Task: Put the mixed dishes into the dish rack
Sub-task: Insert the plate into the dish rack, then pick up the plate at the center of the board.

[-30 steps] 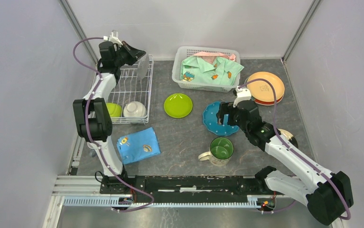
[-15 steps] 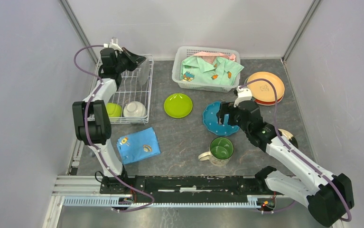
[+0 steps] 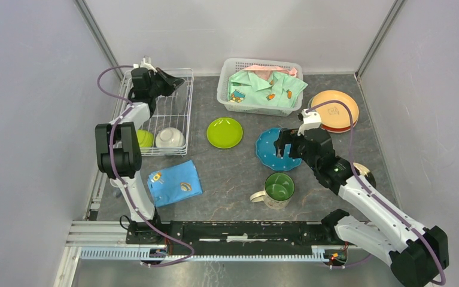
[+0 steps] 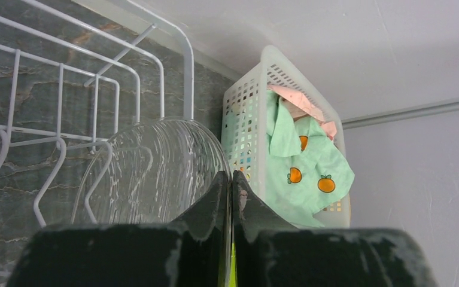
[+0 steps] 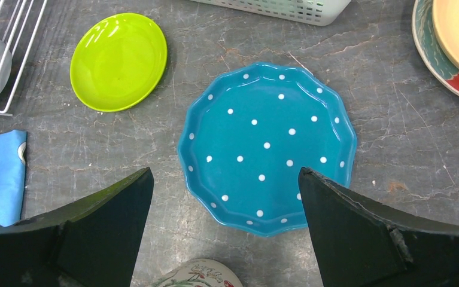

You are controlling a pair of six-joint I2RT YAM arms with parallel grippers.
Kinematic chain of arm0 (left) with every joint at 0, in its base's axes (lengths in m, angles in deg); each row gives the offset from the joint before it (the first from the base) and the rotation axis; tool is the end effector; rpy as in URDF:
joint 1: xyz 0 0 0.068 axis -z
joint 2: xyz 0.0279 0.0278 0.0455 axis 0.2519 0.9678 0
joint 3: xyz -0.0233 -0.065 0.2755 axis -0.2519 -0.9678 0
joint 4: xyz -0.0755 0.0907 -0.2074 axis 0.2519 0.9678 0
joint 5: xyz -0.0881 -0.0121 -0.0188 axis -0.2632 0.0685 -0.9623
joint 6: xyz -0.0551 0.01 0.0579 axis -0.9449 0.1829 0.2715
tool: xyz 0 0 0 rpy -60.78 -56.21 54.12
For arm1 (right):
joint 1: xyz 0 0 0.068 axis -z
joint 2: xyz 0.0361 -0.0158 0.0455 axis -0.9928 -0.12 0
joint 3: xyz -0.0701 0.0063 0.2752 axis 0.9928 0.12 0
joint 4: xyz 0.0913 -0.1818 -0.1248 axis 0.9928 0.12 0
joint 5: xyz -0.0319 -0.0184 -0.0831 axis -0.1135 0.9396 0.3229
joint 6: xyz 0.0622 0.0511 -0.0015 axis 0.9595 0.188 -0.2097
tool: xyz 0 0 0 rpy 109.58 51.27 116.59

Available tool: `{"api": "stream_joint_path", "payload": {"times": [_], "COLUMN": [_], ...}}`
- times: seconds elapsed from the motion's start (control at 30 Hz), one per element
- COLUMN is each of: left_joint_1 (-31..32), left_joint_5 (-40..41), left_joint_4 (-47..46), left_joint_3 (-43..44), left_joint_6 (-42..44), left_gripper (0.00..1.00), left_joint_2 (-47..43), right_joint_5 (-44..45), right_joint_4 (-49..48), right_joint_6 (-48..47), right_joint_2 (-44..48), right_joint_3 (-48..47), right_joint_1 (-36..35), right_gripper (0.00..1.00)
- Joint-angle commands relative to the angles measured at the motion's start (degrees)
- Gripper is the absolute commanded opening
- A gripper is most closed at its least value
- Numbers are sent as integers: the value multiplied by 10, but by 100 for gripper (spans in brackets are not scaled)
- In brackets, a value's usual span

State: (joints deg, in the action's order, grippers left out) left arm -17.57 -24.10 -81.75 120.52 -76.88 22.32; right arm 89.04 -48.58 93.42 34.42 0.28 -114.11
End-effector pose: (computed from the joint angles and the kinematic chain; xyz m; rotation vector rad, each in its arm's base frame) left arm 0.4695 -0.0078 0.2683 -0.4585 1.8700 -0.9533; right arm 0.1860 0.0952 0.2738 -0.0424 2.0353 0.3682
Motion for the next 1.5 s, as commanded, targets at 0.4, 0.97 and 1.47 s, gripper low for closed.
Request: {"api": "stream_joint_path", "payload": {"times": [0.4, 0.97, 1.47], "left_joint_1": [3, 23, 73], "left_joint_5": [17, 26, -21], "left_joint_4": [-34, 203, 263], "left_joint_3": [-1, 34, -289], "left_joint_6": [-16, 116, 216], "left_gripper": [40, 100, 100], "left_joint_2": [8, -151, -489], "right_joint_5": [0, 3, -109], "right_joint_4": [-9, -36, -211], "right_joint_6": [-2, 75, 102], "right_joint_2": [22, 29, -152], "right_joint_3": [6, 45, -12], "right_joint_1": [1, 1, 0], "right_gripper": [98, 98, 64]}}
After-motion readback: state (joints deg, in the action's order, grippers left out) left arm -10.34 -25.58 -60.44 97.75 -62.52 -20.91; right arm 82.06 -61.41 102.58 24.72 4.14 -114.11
